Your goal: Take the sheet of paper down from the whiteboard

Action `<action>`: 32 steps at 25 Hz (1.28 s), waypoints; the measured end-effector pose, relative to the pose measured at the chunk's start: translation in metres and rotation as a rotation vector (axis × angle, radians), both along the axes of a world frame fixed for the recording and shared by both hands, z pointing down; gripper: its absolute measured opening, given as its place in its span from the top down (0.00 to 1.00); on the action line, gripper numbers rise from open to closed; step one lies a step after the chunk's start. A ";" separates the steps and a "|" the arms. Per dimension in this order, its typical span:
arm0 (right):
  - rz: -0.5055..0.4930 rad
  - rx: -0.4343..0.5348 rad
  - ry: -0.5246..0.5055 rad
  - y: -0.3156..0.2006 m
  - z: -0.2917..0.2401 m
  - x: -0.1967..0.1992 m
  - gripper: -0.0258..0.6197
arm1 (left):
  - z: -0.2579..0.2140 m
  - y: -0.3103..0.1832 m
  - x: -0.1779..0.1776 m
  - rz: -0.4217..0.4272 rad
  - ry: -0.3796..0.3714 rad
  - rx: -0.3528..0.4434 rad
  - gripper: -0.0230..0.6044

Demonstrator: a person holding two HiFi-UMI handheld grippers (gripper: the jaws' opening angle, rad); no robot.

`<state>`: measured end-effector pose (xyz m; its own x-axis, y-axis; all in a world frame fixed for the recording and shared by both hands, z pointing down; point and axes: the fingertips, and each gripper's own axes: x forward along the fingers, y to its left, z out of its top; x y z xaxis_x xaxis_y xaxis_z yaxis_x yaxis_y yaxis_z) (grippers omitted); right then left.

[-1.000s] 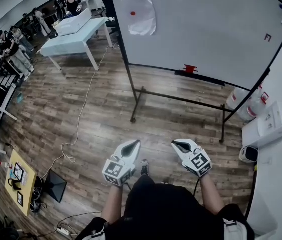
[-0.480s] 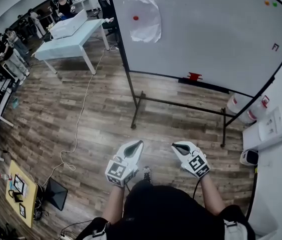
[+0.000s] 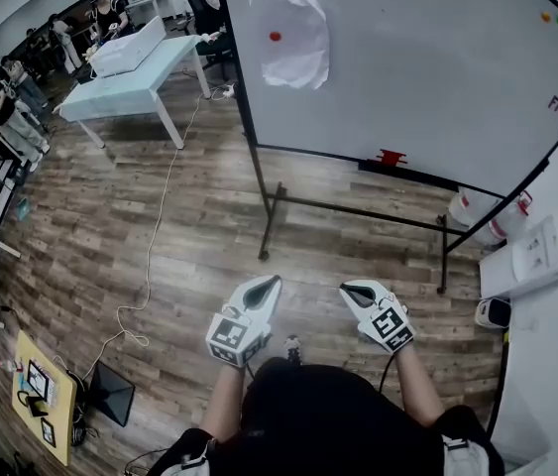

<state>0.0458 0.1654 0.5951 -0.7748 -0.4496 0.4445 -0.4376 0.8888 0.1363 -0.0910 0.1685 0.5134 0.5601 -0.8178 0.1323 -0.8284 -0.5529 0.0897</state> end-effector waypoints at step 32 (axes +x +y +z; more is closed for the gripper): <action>0.002 -0.075 -0.023 -0.117 0.033 -0.046 0.96 | 0.028 -0.111 -0.065 -0.072 -0.014 -0.081 0.95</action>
